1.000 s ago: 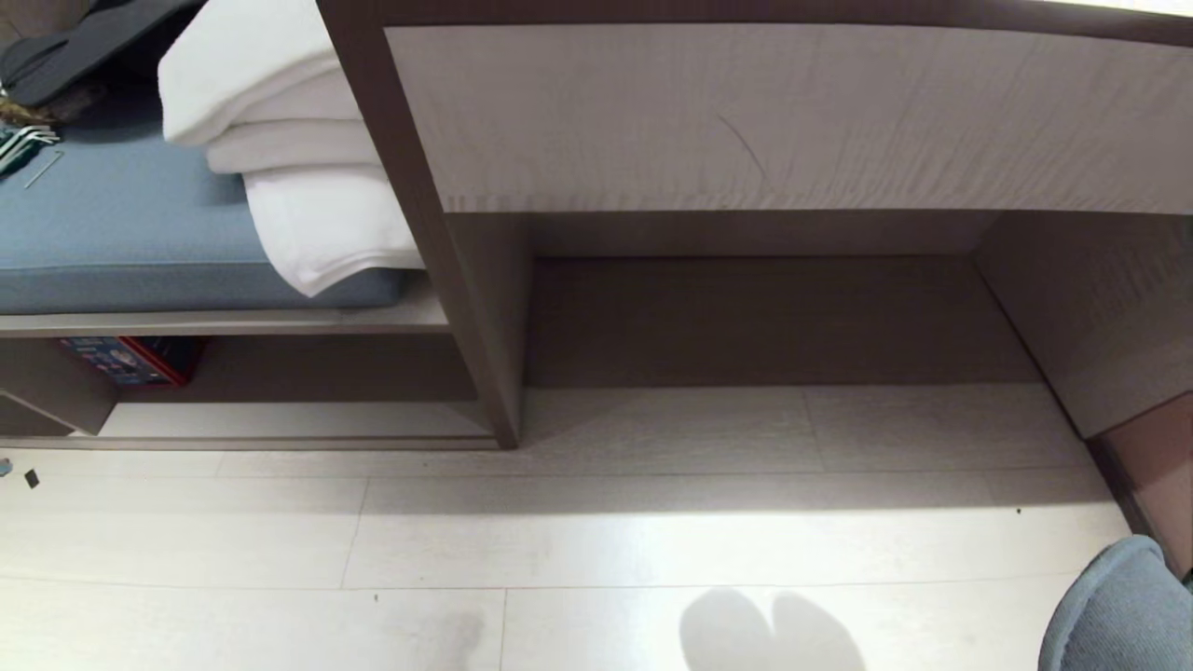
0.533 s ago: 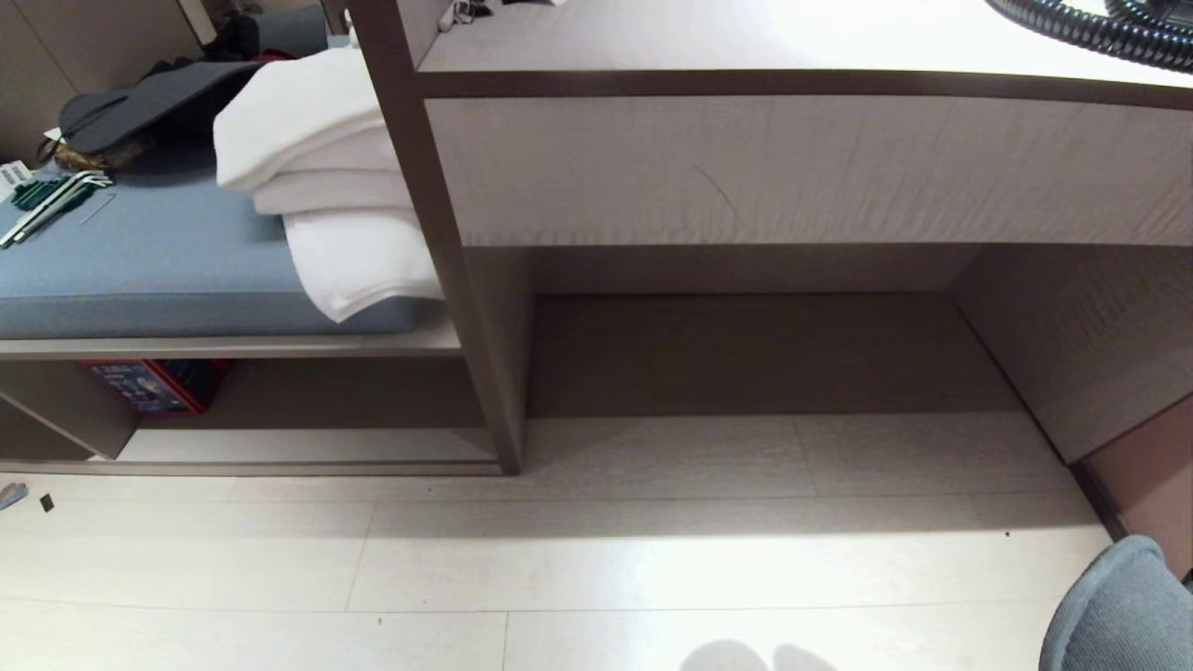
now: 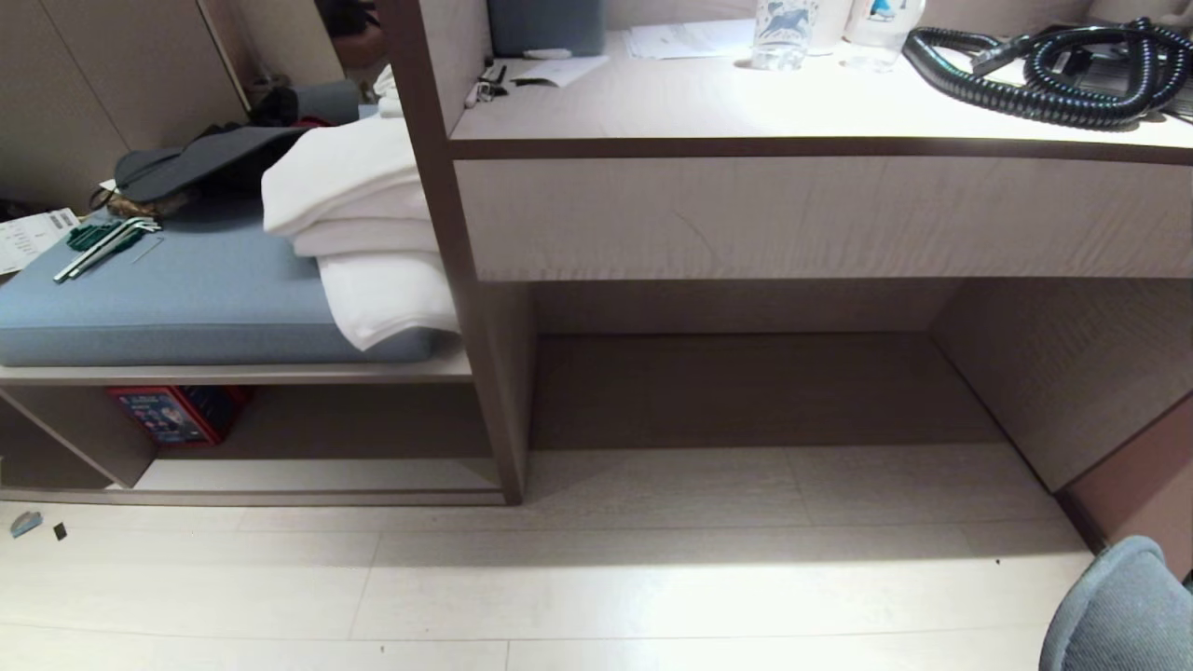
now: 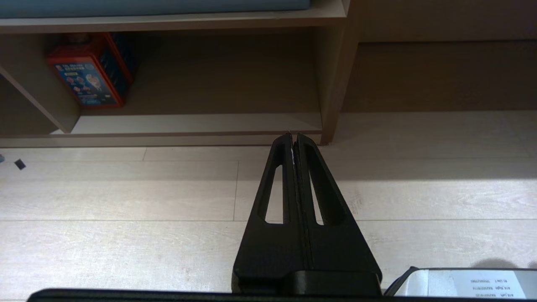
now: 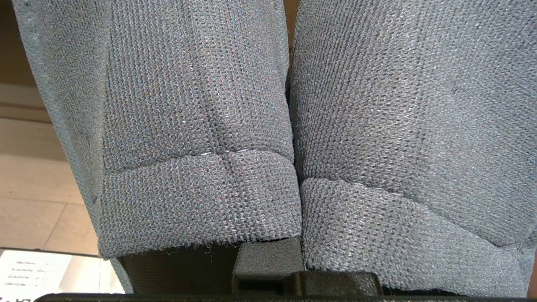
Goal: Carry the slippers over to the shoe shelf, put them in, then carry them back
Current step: Place the slippers into the shoe cabinet
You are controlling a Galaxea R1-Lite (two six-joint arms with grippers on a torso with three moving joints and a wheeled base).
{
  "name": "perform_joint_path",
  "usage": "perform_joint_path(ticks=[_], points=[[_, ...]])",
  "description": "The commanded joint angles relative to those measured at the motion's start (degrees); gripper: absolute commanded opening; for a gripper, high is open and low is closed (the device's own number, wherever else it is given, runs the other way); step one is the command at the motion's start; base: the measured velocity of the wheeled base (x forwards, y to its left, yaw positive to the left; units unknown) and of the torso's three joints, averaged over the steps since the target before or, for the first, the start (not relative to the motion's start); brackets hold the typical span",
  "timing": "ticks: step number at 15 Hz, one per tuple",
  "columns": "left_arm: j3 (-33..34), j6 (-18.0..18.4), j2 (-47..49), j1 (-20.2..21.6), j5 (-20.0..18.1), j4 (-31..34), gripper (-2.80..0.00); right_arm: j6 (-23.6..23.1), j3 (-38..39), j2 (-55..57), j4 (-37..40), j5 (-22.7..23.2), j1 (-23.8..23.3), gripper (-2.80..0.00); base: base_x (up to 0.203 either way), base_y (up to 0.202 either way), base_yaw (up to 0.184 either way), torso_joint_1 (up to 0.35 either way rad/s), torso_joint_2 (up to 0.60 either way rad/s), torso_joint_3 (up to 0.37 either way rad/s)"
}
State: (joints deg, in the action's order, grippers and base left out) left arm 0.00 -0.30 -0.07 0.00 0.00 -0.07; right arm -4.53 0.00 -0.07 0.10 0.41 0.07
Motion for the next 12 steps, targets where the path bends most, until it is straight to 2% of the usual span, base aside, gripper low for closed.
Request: perform_joint_path(ticks=[1, 12], points=[[0.00, 0.02, 0.06, 0.00, 0.00, -0.01, -2.80, -0.04, 0.00, -0.01, -0.01, 0.08, 0.01, -2.80, 0.000, 0.000, 0.000, -0.001, 0.00, 0.195], [0.00, -0.05, 0.07, 0.00, 0.00, -0.01, -2.80, 0.05, -0.08, -0.01, -0.01, 0.02, 0.01, -2.80, 0.000, 0.000, 0.000, 0.002, 0.00, 0.203]])
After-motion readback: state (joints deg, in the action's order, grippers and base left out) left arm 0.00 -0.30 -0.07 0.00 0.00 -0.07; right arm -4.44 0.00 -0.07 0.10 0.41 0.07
